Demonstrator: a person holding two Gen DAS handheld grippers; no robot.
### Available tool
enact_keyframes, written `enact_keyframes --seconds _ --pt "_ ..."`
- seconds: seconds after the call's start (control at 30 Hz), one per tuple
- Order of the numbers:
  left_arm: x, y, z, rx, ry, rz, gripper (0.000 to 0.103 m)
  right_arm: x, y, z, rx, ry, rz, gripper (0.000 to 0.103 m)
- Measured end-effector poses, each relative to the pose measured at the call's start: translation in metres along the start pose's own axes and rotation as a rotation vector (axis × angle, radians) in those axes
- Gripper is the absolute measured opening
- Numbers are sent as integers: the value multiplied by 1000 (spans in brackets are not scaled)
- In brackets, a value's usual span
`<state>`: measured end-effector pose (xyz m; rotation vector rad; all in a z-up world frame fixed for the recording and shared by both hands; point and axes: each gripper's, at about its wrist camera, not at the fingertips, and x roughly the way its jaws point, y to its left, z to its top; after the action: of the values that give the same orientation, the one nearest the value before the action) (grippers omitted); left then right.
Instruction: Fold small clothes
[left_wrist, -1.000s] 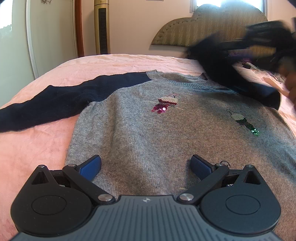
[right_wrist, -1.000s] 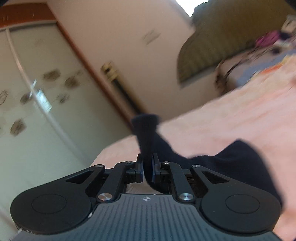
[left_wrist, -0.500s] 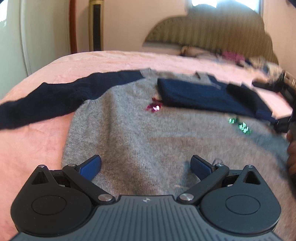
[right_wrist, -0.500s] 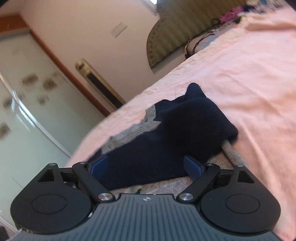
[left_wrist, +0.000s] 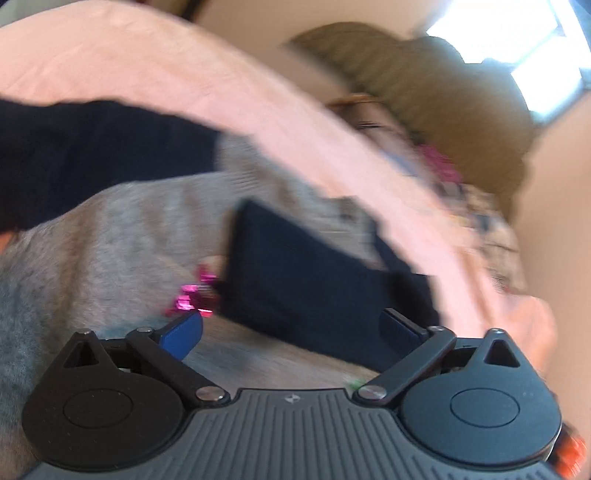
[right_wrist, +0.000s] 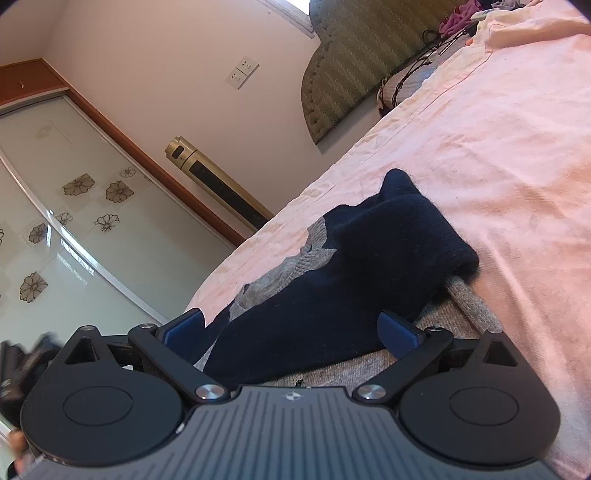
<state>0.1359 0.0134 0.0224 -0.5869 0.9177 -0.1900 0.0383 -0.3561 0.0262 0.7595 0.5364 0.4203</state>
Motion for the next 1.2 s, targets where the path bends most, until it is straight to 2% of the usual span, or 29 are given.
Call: enact_keyframes --seconds 0.03,0.07,0.13,0.2,0.23,0.3,0.43,0.5,0.53,0.63,0.67,0.77,0.9,0.97,1.03,1.1,1.17,1.2 --pt "5 2 -1 -6 -7 14 80 0 0 0 0 -1 1 101" --pt "5 -2 -3 18 -42 20 80 1 0 0 -1 -1 2 101" --pt "6 -9 -5 64 -44 43 79 2 0 0 -5 0 4 103" --pt "7 -19 -9 141 -57 92 19 3 0 0 -11 2 5 103" --pt "11 -20 -8 156 -40 120 6 3 0 0 -12 2 5 103" --pt "7 -15 -6 125 -50 114 5 3 0 0 -10 -1 7 103" --pt "-37 -15 -5 182 -243 140 5 3 -1 0 -1 -7 14 103" --pt "-56 -3 -7 170 -298 164 5 3 -1 -1 0 -10 16 103" --pt "-57 4 -8 165 -289 175 5 3 -1 -1 -5 -8 14 103" --pt "-36 25 -17 174 -180 240 5 8 8 -4 -60 18 -6 103" --pt "-32 30 -24 186 -182 243 6 8 12 -5 -87 28 -16 103" --pt "-32 30 -45 294 -291 250 8 0 31 -5 -163 35 -2 103" --pt "-37 34 -44 256 -300 213 8 -18 46 35 -152 -60 48 103" --pt "-38 37 -42 233 -301 191 9 -9 44 66 -141 -73 -9 103" --pt "-36 38 -42 223 -305 182 10 21 39 88 -200 -17 -158 103" --pt "-36 38 -42 224 -309 179 11 57 24 99 -225 53 -308 98" --pt "-36 39 -43 220 -310 173 13 92 1 99 -185 179 -349 77" --pt "-36 40 -43 215 -311 167 13 103 -7 94 -160 223 -337 71"
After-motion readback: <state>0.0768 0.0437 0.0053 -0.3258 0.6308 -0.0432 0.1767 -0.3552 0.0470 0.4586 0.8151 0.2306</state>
